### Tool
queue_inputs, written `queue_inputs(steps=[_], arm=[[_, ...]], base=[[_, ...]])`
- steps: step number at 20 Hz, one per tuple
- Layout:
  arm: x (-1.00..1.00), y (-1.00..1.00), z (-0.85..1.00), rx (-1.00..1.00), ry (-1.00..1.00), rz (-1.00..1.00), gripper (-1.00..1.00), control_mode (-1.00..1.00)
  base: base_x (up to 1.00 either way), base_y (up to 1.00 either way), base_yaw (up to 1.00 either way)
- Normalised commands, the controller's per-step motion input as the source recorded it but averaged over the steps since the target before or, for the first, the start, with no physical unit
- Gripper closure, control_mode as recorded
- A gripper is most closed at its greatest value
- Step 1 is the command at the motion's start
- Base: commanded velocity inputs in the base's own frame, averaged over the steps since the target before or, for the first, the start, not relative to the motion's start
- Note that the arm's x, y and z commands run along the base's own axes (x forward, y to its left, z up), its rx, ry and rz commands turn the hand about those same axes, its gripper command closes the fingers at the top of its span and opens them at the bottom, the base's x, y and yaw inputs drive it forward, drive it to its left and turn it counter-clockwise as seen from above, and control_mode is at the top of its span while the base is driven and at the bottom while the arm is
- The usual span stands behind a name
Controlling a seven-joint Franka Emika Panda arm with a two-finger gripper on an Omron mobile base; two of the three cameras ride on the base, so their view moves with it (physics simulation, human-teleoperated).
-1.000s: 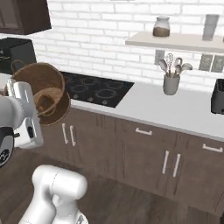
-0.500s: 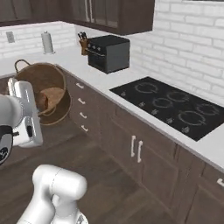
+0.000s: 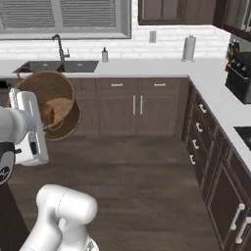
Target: Open the cabinet, pick up the bread from the cabinet and place it in the basket. Then move the basket to the dining counter.
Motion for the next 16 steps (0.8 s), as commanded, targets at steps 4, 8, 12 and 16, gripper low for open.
queue_inputs(steps=[4, 8, 12, 16], arm=[[0.0, 0.0, 0.0, 0.0, 0.0, 0.0, 1.0, 1.0], [0.0, 0.0, 0.0, 0.0, 0.0, 0.0, 1.0, 1.0], [0.0, 0.0, 0.0, 0.0, 0.0, 0.0, 1.0, 1.0], [0.0, 0.0, 0.0, 0.0, 0.0, 0.0, 1.0, 1.0]], base=[[0.0, 0.0, 1.0], [0.0, 0.0, 1.0], [0.0, 0.0, 1.0], [-0.26, -0.05, 1.0]])
